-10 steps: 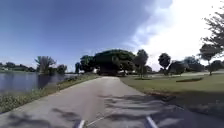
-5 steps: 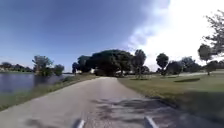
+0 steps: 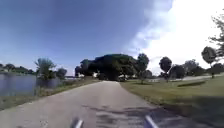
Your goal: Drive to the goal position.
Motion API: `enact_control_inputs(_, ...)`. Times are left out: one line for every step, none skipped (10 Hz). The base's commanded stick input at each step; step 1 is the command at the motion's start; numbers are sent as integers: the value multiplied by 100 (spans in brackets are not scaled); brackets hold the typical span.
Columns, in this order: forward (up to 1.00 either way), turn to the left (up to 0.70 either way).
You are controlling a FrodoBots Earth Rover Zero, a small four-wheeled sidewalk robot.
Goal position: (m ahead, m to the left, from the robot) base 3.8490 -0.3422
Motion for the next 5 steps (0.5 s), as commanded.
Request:
enact_control_inputs(85,29)
enact_control_inputs(85,22)
enact_control_inputs(85,15)
enact_control_inputs(85,8)
enact_control_inputs(85,1)
